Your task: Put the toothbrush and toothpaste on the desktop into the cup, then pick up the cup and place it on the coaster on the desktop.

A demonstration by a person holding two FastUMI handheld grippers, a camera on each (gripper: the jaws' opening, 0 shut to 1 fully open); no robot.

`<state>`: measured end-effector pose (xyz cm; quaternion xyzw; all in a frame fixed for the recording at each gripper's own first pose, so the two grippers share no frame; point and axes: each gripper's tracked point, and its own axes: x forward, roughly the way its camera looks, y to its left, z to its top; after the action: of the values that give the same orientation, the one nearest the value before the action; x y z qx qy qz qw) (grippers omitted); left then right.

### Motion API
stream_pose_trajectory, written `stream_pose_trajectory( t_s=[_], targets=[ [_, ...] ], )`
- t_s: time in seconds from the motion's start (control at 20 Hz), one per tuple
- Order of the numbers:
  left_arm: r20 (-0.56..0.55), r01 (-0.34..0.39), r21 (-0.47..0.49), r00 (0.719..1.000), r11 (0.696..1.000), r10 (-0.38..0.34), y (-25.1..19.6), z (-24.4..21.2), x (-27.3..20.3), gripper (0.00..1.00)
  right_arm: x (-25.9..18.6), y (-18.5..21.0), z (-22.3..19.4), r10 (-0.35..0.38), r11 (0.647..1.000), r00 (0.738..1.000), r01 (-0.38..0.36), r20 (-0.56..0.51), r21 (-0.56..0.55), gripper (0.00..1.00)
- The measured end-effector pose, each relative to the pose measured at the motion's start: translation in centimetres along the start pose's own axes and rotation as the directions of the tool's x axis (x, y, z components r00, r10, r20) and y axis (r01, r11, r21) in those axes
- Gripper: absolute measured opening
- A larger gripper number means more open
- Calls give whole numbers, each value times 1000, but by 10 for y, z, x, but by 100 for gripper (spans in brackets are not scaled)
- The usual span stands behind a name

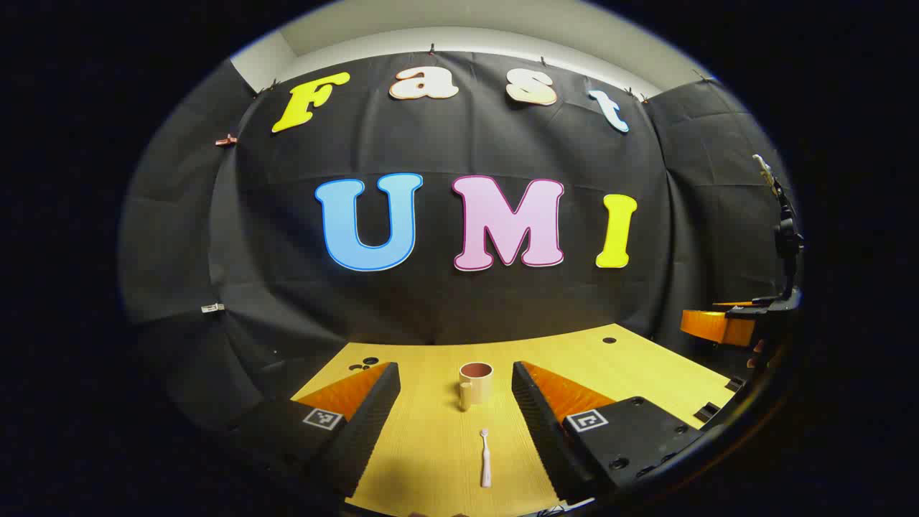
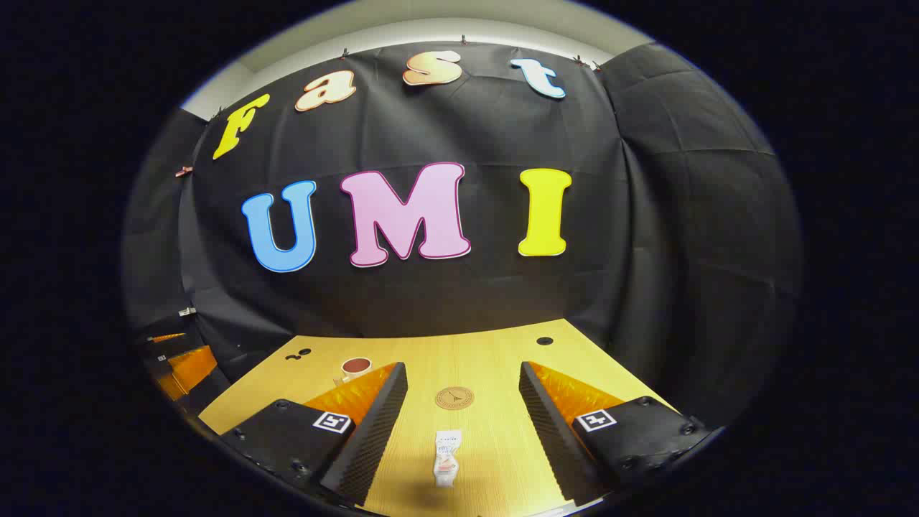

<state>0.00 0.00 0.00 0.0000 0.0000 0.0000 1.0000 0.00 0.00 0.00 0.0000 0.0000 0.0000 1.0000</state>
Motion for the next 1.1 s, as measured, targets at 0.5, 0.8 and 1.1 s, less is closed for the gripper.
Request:
stream_pose_trajectory(
  t_s=[0.5,0.8,1.1],
  targets=[
    [-28,-6,2,1000,1000,6,2,-10,6,97,10,10,-12,37,999,998,-36,-44,24,96],
    [-42,-18,-4,999,1000,18,5,-14,5,97,16,18,-20,61,998,996,-60,-66,11,96],
    [-53,-40,0,998,999,40,8,-17,4,97,25,19,-37,67,998,990,-65,-121,21,96]
  ],
)
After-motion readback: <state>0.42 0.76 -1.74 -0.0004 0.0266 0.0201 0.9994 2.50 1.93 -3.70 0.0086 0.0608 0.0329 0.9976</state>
